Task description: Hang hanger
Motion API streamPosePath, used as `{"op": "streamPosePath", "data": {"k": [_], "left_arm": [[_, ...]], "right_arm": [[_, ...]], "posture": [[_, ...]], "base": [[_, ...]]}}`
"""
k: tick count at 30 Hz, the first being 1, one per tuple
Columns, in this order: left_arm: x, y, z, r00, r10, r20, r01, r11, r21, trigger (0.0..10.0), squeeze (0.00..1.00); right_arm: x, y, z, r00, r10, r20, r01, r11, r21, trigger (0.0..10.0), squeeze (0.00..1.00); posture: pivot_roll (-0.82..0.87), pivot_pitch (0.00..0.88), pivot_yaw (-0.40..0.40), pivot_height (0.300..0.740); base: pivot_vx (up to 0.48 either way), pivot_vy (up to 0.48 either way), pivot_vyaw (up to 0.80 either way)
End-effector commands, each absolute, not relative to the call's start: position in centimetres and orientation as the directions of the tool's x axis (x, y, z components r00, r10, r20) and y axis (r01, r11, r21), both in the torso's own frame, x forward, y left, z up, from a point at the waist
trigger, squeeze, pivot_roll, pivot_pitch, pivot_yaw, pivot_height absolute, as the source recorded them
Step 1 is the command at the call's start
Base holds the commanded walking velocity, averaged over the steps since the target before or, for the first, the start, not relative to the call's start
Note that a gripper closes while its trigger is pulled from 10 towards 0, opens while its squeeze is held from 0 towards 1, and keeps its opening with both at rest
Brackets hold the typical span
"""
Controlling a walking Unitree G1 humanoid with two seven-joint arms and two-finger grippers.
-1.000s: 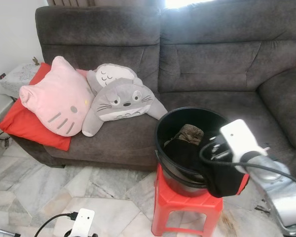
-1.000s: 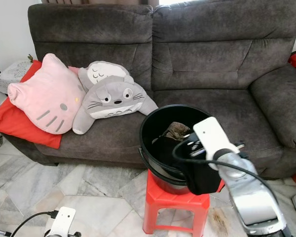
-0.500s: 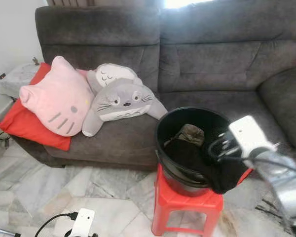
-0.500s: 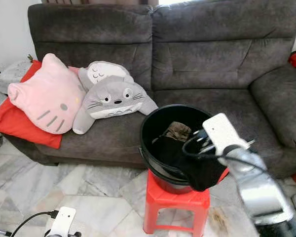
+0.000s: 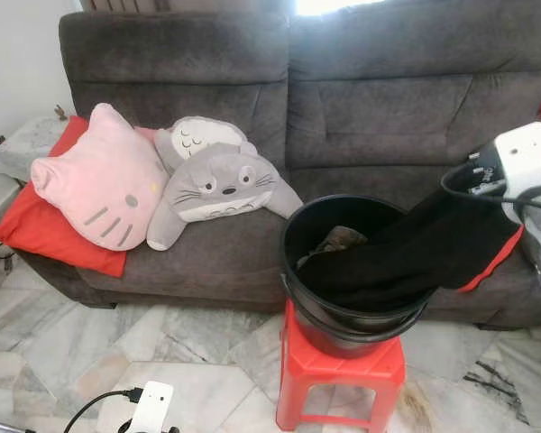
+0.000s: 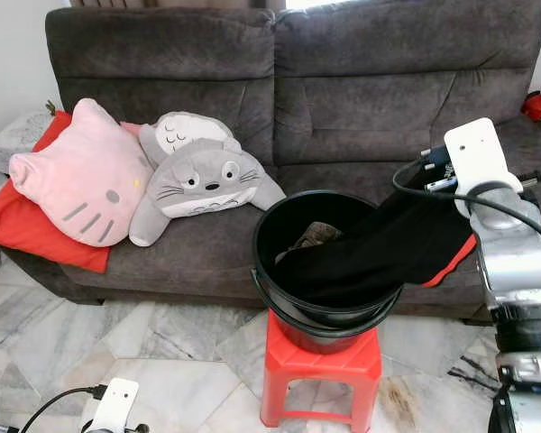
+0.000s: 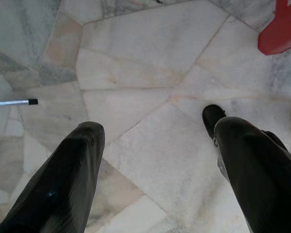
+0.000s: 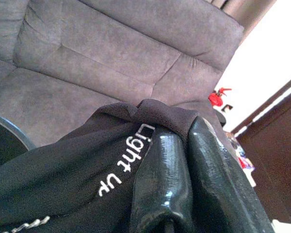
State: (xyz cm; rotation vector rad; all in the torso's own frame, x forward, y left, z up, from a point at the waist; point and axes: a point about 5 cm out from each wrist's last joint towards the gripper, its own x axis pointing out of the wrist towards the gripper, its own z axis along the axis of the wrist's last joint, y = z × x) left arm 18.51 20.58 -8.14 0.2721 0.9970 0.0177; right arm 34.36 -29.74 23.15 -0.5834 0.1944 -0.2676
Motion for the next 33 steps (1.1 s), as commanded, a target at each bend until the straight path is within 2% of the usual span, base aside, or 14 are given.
{"op": "streamPosePath", "data": {"k": [1,9,11,13,16,21,25,27,29,31,33], "left_arm": [[18.4,20.9,-8.2,0.540,0.155,-0.827,0.091,0.966,0.241,10.0,0.00],[18.4,20.8,-8.2,0.540,0.155,-0.827,0.090,0.967,0.240,10.0,0.00],[18.4,20.8,-8.2,0.542,0.155,-0.826,0.088,0.967,0.239,10.0,0.00],[18.4,20.8,-8.2,0.542,0.155,-0.826,0.087,0.967,0.239,10.0,0.00],[18.4,20.8,-8.2,0.543,0.158,-0.825,0.077,0.969,0.236,10.0,0.00],[18.3,20.8,-8.2,0.544,0.164,-0.823,0.066,0.969,0.237,10.0,0.00],[18.3,20.8,-8.2,0.544,0.167,-0.822,0.064,0.969,0.239,10.0,0.00],[18.3,20.8,-8.2,0.543,0.167,-0.823,0.065,0.969,0.239,10.0,0.00],[18.2,20.9,-8.2,0.541,0.165,-0.824,0.067,0.969,0.238,10.0,0.00],[18.2,20.9,-8.2,0.541,0.165,-0.825,0.067,0.969,0.237,10.0,0.00],[18.2,20.9,-8.2,0.540,0.165,-0.825,0.069,0.969,0.239,10.0,0.00]], "right_arm": [[34.7,-29.3,23.9,0.954,-0.292,-0.072,0.201,0.796,-0.571,0.0,0.00],[35.9,-27.3,21.5,0.981,-0.165,-0.106,0.079,0.827,-0.557,0.0,0.00],[37.8,-26.8,23.4,0.995,-0.091,-0.039,0.057,0.843,-0.535,0.0,0.00],[38.1,-26.7,23.7,0.996,-0.080,-0.025,0.054,0.843,-0.535,0.0,0.00],[39.7,-25.0,25.2,1.000,-0.004,0.006,0.007,0.859,-0.512,0.0,0.00],[40.4,-23.6,25.3,0.999,0.018,0.032,0.001,0.858,-0.514,0.0,0.00],[40.3,-22.1,23.7,0.996,0.087,-0.010,-0.080,0.852,-0.518,0.0,0.00],[39.9,-21.0,21.5,0.984,0.159,-0.084,-0.180,0.827,-0.533,0.0,0.00],[38.2,-19.5,17.7,0.955,0.245,-0.168,-0.297,0.822,-0.486,0.0,0.00],[37.9,-19.2,17.2,0.949,0.263,-0.173,-0.314,0.829,-0.464,0.0,0.00],[36.3,-18.5,16.2,0.940,0.297,-0.168,-0.341,0.831,-0.439,0.0,0.00]], "posture": [[-0.31,0.000,0.077,0.740],[-0.30,0.000,0.078,0.740],[-0.30,0.000,0.073,0.740],[-0.30,0.000,0.073,0.740],[-0.29,0.000,0.069,0.740],[-0.27,0.000,0.061,0.740],[-0.26,0.000,0.059,0.740],[-0.26,0.000,0.060,0.740],[-0.26,0.000,0.063,0.740],[-0.26,0.000,0.063,0.740],[-0.27,0.000,0.067,0.740]], "base": [[0.000,0.000,0.00],[0.000,0.000,0.00],[0.000,0.000,0.00],[0.000,0.000,0.00],[0.000,0.000,0.00],[0.000,0.000,0.00],[0.000,0.000,0.00],[0.000,0.000,0.00],[0.000,0.000,0.00],[0.000,0.000,0.00],[0.000,0.000,0.00]]}}
